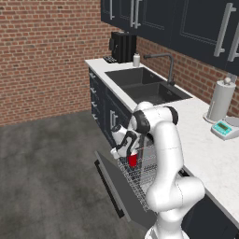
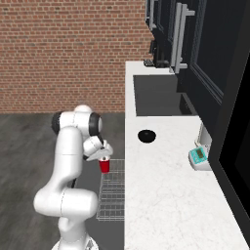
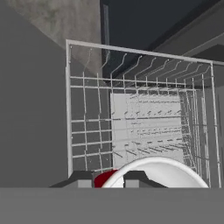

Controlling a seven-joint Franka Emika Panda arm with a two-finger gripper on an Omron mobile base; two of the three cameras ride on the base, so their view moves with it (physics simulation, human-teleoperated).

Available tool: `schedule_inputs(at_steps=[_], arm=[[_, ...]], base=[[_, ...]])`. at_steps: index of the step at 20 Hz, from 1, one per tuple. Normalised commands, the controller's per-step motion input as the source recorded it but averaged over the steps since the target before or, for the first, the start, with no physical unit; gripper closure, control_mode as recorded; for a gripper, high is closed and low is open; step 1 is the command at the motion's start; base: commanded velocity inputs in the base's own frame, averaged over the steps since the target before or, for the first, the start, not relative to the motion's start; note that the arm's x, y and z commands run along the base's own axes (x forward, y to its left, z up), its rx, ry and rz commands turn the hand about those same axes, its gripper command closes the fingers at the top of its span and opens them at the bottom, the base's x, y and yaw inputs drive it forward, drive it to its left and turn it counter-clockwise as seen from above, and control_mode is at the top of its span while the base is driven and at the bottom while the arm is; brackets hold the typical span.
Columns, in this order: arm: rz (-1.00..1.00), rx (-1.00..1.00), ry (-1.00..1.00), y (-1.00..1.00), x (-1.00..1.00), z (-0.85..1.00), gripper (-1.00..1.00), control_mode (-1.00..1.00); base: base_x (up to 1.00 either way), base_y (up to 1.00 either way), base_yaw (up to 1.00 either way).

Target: Pick up the cup and bowl from the counter, place them in the dishwasher, and close the dishwasher door.

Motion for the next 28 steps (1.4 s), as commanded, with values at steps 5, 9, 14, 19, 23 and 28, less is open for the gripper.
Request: schedule_inputs(at_steps=[5,9,14,19,23,28], arm=[[0.0,0.0,0.0,-0.06,0.2,-0.45,1.0,-1.0],[0.0,0.0,0.0,-0.23,0.2,-0.36,1.0,-1.0],[0.0,-0.01,0.0,-0.36,0.28,-0.26,1.0,-1.0],[0.0,0.0,0.0,-0.19,0.32,-0.3,1.0,-1.0],[0.01,0.0,0.0,-0.01,0.33,-0.36,1.0,-1.0],[0.01,0.0,0.0,0.0,0.25,-0.43,1.0,-1.0]], base=[[0.0,0.0,0.0],[0.0,0.0,0.0],[0.0,0.0,0.0],[0.0,0.0,0.0],[0.0,0.0,0.0],[0.0,0.0,0.0]])
